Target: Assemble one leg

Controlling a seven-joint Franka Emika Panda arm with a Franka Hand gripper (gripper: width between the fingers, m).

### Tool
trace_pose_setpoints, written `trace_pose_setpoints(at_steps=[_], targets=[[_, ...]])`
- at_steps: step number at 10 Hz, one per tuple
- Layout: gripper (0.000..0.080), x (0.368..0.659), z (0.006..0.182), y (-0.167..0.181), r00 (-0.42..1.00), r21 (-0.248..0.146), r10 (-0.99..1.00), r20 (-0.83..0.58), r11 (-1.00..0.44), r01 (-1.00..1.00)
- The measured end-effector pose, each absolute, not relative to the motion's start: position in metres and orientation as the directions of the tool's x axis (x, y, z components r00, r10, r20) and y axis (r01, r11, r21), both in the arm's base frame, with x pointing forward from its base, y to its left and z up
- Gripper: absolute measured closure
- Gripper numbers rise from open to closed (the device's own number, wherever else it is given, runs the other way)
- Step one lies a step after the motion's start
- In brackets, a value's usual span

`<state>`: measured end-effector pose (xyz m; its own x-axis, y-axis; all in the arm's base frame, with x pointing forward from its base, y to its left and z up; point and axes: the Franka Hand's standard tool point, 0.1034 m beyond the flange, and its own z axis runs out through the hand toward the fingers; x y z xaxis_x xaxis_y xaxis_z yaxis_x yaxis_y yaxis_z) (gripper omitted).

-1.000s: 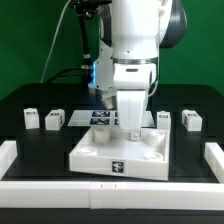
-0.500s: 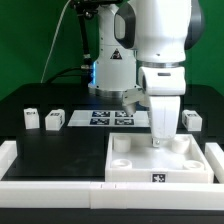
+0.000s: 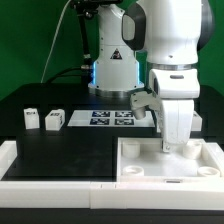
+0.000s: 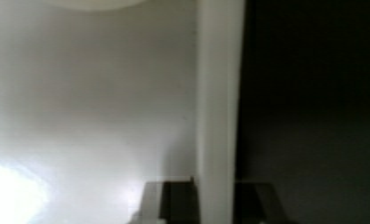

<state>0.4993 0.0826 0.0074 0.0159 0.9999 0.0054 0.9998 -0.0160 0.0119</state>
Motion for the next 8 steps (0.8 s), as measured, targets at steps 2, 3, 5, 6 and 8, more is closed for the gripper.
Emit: trace_pose_setpoints(at_steps=[2, 3, 5, 6, 8], targets=[[0.0587, 0.4991, 0.0069, 0.0823, 0.017, 0.011, 1.0, 0.005, -0.017, 1.0], [0.0451, 0.499, 0.0068, 0.0822, 0.017, 0.011, 1.0, 0.005, -0.017, 1.0], [0.0271, 0.4989, 0.0066, 0.082, 0.017, 0.01, 1.0, 0.005, -0.017, 1.0], [0.0189, 0.4988, 0.0064, 0.0819, 0.017, 0.01, 1.0, 0.005, -0.017, 1.0], [0.0157, 0.4988, 0.0063, 0.0817, 0.018, 0.01, 1.0, 0.005, -0.018, 1.0]])
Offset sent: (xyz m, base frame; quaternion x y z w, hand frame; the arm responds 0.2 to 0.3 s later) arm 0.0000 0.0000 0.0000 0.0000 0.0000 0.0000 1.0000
